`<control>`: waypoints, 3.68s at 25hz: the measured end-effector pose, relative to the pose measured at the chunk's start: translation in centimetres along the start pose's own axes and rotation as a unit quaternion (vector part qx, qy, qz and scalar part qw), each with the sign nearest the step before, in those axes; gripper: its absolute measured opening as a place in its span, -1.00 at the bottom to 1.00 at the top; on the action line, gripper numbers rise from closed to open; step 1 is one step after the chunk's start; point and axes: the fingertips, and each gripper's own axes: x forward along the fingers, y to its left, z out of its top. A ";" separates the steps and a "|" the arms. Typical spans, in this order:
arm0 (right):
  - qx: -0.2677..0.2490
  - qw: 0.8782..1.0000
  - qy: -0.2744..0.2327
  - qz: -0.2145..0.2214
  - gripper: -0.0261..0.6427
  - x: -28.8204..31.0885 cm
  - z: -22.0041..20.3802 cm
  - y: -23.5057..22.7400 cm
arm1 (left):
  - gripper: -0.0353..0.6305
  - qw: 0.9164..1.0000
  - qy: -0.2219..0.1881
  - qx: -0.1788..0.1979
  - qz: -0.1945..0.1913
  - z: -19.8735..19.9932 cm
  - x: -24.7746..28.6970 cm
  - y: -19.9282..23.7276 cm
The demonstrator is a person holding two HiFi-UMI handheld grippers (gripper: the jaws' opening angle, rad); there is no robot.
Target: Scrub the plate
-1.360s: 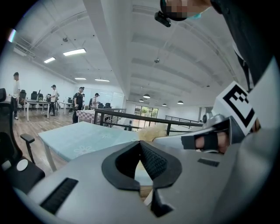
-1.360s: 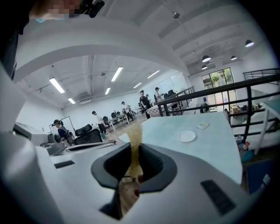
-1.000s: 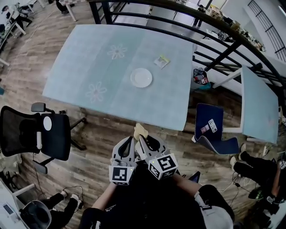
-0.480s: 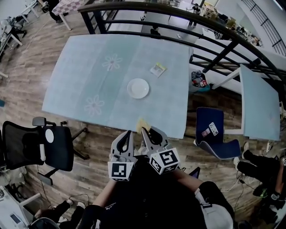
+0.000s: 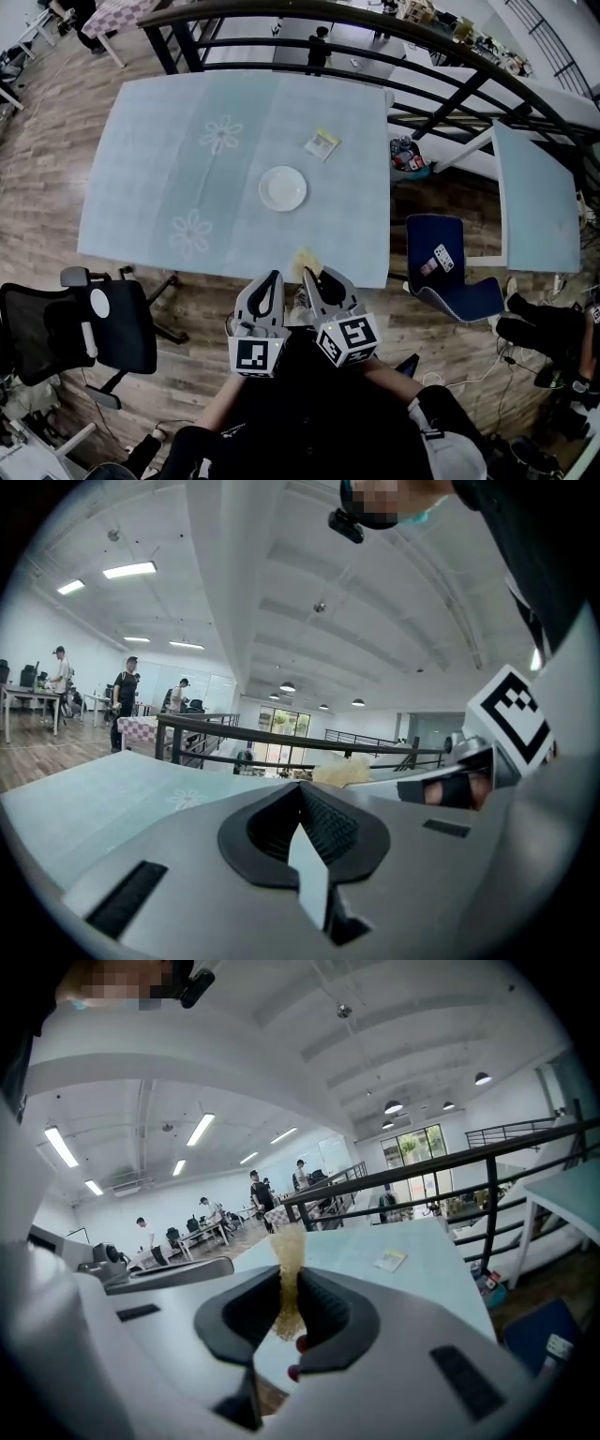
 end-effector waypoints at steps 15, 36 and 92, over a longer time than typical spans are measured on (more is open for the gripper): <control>0.054 0.985 -0.042 -0.155 -0.77 4.4 3.1 -1.6 | -0.86 0.988 0.011 0.019 -0.156 3.8 7.3 4.6; 0.076 0.981 -0.027 -0.177 -0.77 10.2 4.3 -2.0 | -0.86 0.983 0.012 0.027 -0.183 4.7 10.6 10.1; 0.174 0.958 0.198 -0.113 -0.77 32.6 -6.8 -16.8 | -0.86 0.993 0.056 0.039 -0.093 2.0 22.5 13.5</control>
